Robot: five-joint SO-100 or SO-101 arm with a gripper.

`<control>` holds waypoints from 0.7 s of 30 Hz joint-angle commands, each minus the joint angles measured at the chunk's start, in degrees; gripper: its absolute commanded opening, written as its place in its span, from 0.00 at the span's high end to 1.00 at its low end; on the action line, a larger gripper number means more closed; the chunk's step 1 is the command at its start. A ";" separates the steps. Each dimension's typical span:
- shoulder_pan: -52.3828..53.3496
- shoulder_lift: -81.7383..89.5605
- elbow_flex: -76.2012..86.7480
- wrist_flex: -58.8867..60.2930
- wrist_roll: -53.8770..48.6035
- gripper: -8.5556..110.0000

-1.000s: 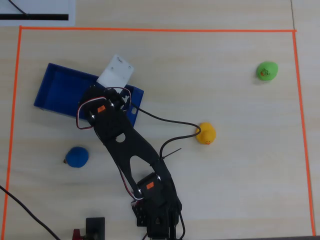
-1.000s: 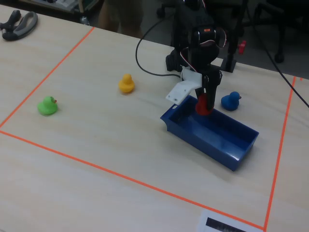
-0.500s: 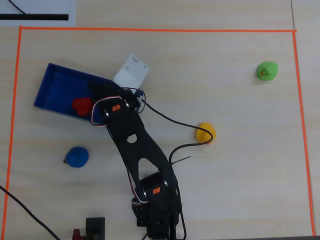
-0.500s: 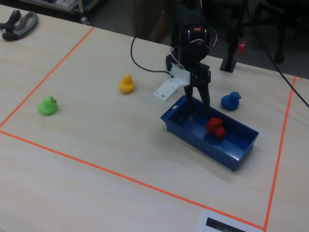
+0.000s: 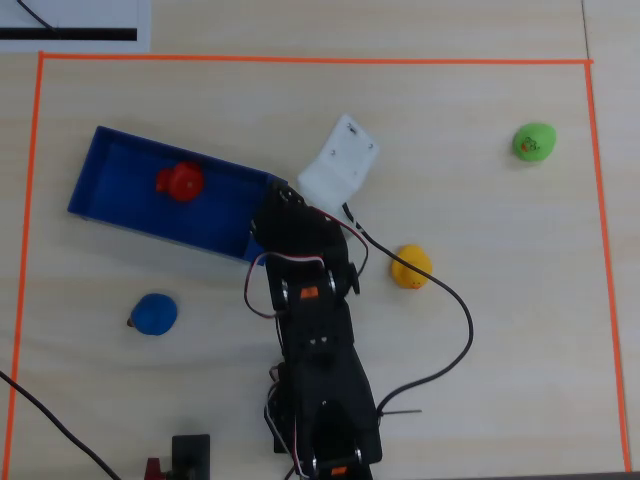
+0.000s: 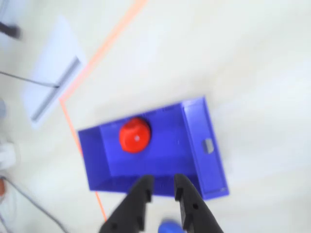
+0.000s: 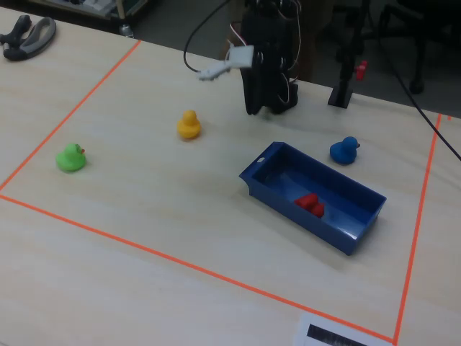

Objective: Grasp red duck and put it into box.

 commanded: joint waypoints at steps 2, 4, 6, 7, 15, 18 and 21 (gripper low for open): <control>0.79 17.58 7.12 -2.90 -12.66 0.93; 1.05 22.68 11.51 -3.34 -17.49 0.93; 1.58 27.77 16.00 -4.48 -21.62 0.93; 1.76 30.50 18.28 -5.10 -23.91 0.93; 4.13 46.58 31.82 -12.13 -28.65 0.93; 4.83 49.31 35.77 -13.71 -28.83 0.93; 5.01 49.39 39.55 -14.41 -29.00 0.93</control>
